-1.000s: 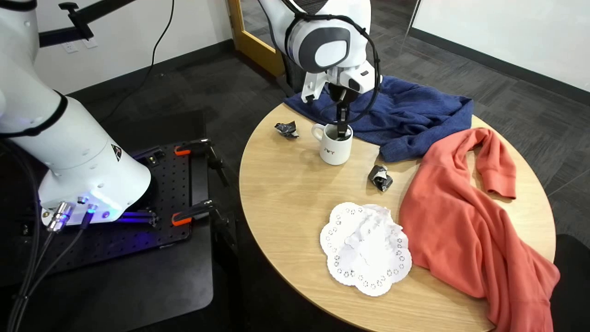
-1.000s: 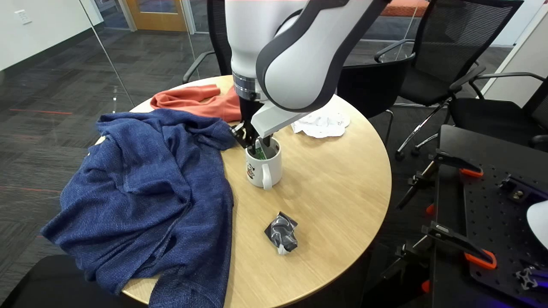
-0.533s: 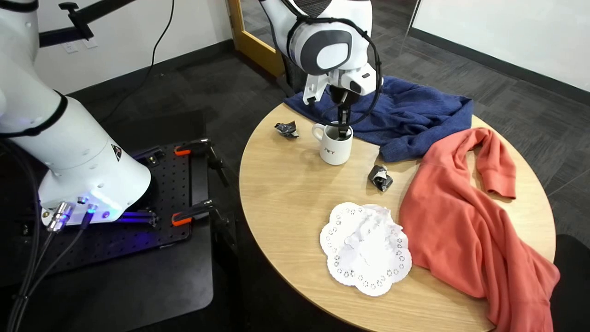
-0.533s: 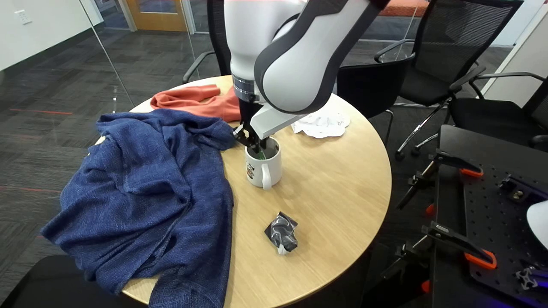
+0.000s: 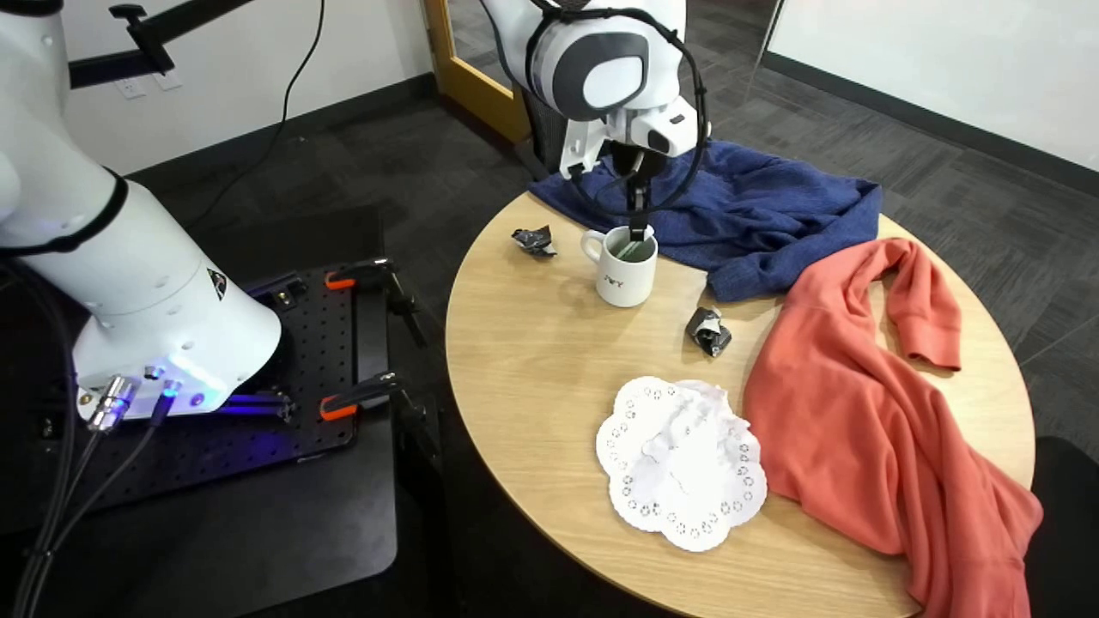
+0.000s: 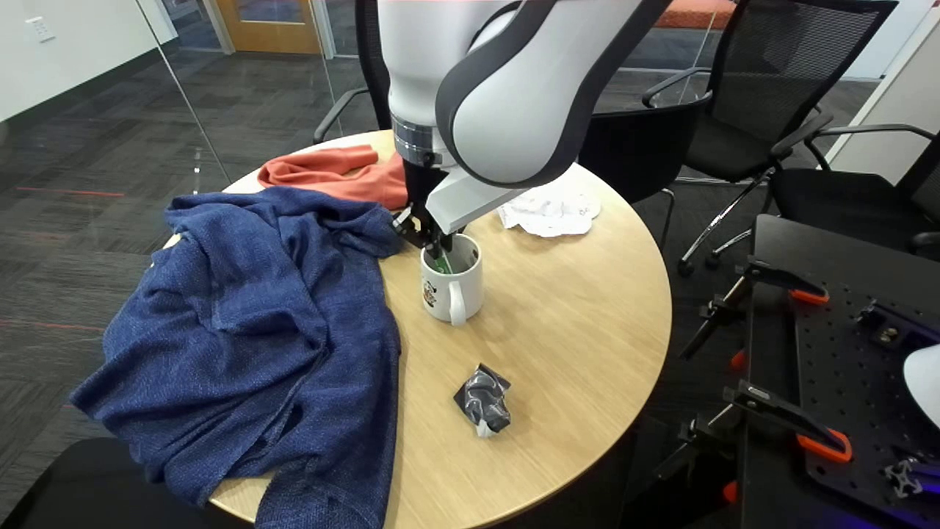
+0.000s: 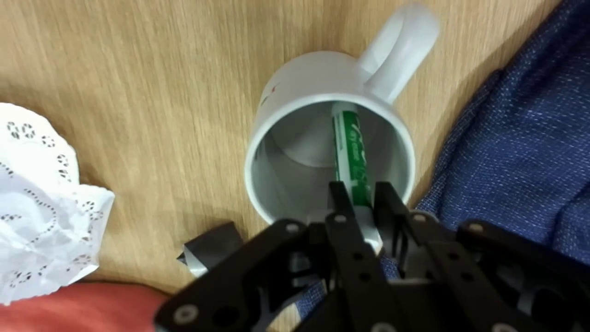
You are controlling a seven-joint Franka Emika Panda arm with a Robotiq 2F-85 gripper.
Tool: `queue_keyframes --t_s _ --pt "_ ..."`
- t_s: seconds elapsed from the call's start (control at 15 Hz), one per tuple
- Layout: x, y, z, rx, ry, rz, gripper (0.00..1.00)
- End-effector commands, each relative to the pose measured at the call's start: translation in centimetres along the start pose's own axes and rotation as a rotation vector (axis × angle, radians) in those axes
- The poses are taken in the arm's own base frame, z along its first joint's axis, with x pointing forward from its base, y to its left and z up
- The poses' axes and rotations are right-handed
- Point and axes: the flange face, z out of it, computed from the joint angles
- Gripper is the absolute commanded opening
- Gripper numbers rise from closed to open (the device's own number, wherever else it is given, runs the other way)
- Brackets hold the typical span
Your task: Take one green marker out of the white mug
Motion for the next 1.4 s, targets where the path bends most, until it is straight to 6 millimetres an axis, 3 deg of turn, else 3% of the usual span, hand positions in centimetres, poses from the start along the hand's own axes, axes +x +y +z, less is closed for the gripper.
queue_keyframes --t_s 0.0,0.87,1.13,1.33 --pt "-1.6 0.5 -4.0 -0.018 0.047 -0.014 0.05" --pt "-5.8 3.1 -14.9 -0.037 0.184 0.042 0.05" --pt "-7.0 4.6 -16.3 -0.083 0.158 0.103 0.05" --pt "-7.6 5.6 -16.1 -0.109 0.102 0.130 0.05"
